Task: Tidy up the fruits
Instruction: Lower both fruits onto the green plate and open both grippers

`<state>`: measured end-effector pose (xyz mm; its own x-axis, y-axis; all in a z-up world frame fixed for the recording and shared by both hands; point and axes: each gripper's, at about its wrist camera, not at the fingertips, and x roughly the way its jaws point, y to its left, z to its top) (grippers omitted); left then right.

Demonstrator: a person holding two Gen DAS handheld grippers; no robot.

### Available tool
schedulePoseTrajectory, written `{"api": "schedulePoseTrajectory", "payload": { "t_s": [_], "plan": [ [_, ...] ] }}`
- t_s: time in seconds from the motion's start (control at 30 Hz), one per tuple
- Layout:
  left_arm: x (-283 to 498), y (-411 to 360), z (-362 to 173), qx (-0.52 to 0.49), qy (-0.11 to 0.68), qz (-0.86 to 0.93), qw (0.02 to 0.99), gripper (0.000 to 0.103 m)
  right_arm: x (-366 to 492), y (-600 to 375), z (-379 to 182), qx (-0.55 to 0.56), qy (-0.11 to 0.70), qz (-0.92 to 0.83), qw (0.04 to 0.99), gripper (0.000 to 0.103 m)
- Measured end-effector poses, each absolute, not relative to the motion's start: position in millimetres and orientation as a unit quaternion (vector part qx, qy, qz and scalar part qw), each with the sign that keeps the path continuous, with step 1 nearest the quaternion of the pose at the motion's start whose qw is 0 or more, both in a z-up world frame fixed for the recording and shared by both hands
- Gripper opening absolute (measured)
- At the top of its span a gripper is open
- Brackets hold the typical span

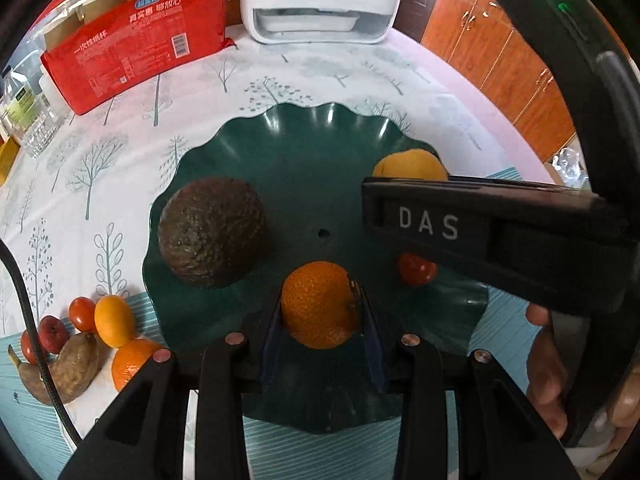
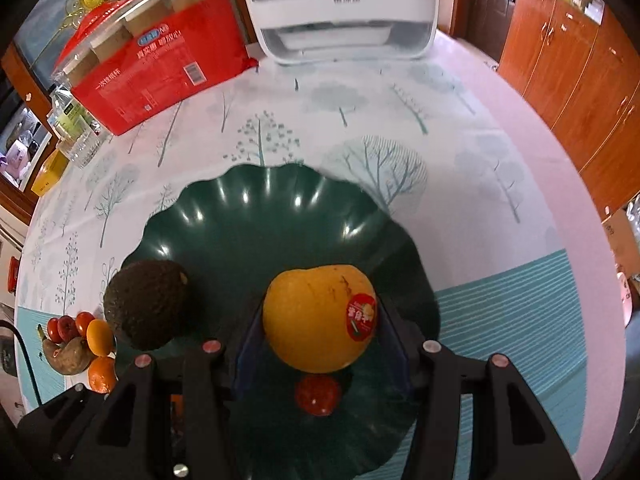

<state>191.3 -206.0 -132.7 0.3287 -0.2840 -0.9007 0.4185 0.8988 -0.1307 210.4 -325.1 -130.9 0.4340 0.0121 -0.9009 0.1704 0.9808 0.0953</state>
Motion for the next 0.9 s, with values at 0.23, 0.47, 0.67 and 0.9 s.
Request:
{"api": "schedulePoseTrajectory", "payload": {
  "t_s": [0.23,0.47,0.67,0.9],
  "plan": [
    [195,-202,-133,0.052,0.541,-0.190,0.817,0.071,207,-323,-126,0.074,0.523,-0.038,0.848,0.059],
    [191,-196,-122,0.050,0.532,-0.171,0.827,0.081,202,-322,-126,0.073,0.521,-0.035,0.850,0.062],
    [190,-191,-118,0.043,0.543,-0.165,0.822,0.081,197,-322,-120,0.080,0.515,-0.029,0.853,0.062],
    [183,-189,-109,0.043,0.535,-0.167,0.827,0.081,190,-315,-109,0.075,0.505,-0.026,0.860,0.062]
  ]
}}
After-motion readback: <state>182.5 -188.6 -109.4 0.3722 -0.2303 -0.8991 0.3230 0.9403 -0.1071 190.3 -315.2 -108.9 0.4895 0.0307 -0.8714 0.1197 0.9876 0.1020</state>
